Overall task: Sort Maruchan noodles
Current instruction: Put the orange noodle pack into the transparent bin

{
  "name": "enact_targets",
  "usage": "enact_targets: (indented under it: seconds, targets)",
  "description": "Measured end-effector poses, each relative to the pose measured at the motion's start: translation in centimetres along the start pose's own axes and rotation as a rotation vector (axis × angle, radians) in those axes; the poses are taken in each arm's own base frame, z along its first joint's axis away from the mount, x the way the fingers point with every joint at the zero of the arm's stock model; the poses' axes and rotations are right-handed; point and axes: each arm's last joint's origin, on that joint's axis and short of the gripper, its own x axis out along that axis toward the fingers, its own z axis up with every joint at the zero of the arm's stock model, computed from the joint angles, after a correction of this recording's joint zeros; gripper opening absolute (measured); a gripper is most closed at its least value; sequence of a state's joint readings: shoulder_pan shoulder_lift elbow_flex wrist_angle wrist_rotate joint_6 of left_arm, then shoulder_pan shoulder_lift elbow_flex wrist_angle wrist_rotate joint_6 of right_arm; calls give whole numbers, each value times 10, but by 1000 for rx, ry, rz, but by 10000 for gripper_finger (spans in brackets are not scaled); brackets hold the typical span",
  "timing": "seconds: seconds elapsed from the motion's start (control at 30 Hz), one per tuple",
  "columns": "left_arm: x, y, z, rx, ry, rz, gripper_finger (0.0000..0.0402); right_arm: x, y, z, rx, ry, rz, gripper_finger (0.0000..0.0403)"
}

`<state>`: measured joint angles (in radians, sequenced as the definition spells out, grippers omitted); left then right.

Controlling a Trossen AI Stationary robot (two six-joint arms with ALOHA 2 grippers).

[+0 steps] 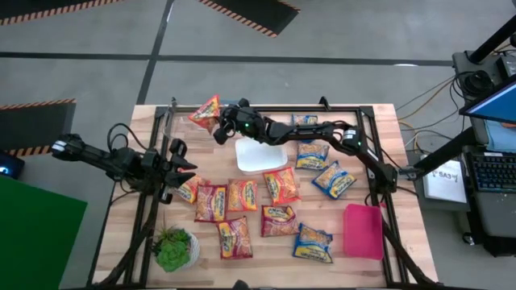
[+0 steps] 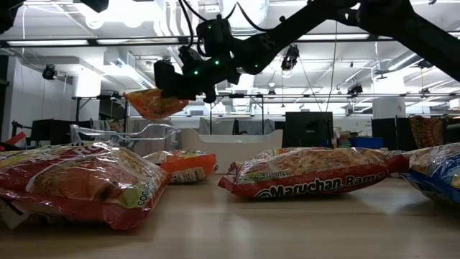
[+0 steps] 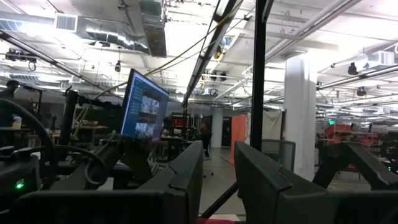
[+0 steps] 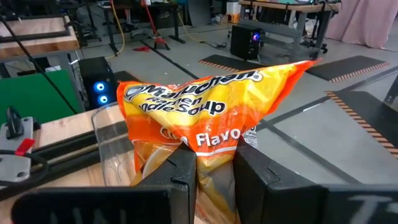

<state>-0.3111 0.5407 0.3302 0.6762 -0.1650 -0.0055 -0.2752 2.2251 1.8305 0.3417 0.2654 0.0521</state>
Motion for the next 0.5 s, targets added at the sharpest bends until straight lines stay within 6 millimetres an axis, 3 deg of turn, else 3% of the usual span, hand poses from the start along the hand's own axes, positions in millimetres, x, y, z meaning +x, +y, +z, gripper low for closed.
enact_targets:
  seconds: [0.5]
  targets:
    - [0, 0, 0, 0, 0, 0, 75, 1, 0, -7, 50, 54, -3, 139]
